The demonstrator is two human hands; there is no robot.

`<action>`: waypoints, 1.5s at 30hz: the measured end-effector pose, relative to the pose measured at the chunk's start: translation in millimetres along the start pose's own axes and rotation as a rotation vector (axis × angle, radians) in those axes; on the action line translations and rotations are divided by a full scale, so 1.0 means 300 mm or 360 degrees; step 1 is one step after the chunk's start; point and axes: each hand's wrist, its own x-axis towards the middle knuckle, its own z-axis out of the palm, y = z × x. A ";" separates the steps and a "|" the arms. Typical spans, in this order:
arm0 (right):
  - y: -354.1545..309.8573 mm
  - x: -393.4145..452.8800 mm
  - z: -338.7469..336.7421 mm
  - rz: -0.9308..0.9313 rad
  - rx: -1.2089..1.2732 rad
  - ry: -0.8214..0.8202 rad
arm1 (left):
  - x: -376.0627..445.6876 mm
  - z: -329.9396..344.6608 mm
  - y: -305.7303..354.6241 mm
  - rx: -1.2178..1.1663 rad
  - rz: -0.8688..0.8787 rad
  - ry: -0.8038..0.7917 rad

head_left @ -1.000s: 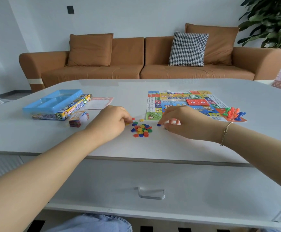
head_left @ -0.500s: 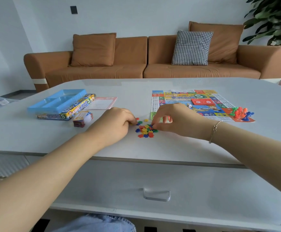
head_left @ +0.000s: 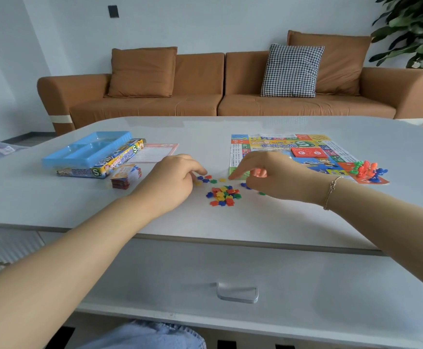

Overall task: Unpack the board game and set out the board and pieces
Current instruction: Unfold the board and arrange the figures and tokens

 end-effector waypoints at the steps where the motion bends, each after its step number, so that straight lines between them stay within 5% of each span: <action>1: -0.004 -0.001 0.004 -0.0030 0.0015 -0.0031 | -0.004 -0.002 0.001 -0.0026 0.0042 0.0011; 11: 0.048 -0.025 -0.025 -0.0005 0.0053 0.0112 | -0.018 0.020 0.044 -0.0028 0.0393 -0.0151; 21: 0.049 -0.032 -0.012 -0.0067 0.0010 -0.0076 | -0.029 0.017 0.067 -0.0192 0.0364 -0.0214; 34: 0.049 -0.047 -0.046 -0.0019 -0.0001 0.0025 | 0.008 0.051 0.036 -0.0006 0.0398 -0.0301; 45: 0.040 -0.033 -0.015 -0.0088 -0.0010 -0.0051 | -0.015 0.000 0.013 -0.0103 0.0283 -0.0076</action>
